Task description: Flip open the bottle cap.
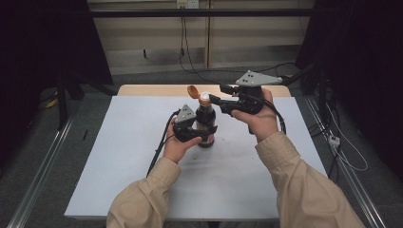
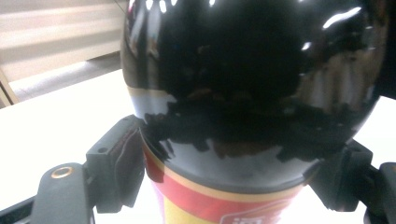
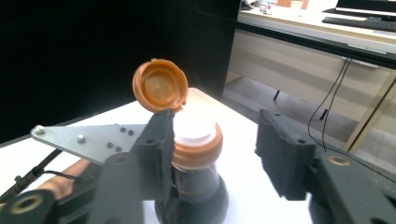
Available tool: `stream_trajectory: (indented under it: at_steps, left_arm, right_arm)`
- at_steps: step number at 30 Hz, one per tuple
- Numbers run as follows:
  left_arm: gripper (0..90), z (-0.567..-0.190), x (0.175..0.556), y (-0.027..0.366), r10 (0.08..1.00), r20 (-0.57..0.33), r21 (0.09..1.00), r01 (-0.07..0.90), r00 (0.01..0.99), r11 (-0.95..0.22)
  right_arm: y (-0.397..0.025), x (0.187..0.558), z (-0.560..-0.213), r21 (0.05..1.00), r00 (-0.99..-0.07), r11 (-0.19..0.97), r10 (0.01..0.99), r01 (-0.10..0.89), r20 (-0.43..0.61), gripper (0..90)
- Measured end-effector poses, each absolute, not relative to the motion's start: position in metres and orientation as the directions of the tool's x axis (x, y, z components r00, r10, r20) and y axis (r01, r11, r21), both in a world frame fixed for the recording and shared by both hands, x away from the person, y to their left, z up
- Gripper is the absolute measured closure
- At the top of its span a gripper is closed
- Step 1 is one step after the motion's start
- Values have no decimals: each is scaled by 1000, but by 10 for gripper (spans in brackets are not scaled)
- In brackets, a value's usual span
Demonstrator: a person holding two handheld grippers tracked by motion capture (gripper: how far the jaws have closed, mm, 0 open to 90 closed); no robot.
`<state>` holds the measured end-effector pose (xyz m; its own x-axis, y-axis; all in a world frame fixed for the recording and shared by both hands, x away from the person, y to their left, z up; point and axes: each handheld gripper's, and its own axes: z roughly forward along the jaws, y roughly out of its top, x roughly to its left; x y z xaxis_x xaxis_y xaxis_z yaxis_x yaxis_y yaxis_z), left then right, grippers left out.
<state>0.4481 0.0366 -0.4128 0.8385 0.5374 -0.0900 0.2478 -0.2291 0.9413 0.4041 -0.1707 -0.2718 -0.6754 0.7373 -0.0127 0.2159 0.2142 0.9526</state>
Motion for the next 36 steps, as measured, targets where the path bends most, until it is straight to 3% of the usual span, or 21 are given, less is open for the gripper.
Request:
stream_trajectory:
  at_steps: [16,36]
  left_arm:
    - [122,-407,443,47,538,-104,933,270,837,-239]
    - [109,-403,432,71,503,-102,929,264,858,-261]
  right_arm:
    - [-179,399,-288,952,-663,188,748,240,19,286]
    - [-186,387,-322,939,-674,191,737,285,55,216]
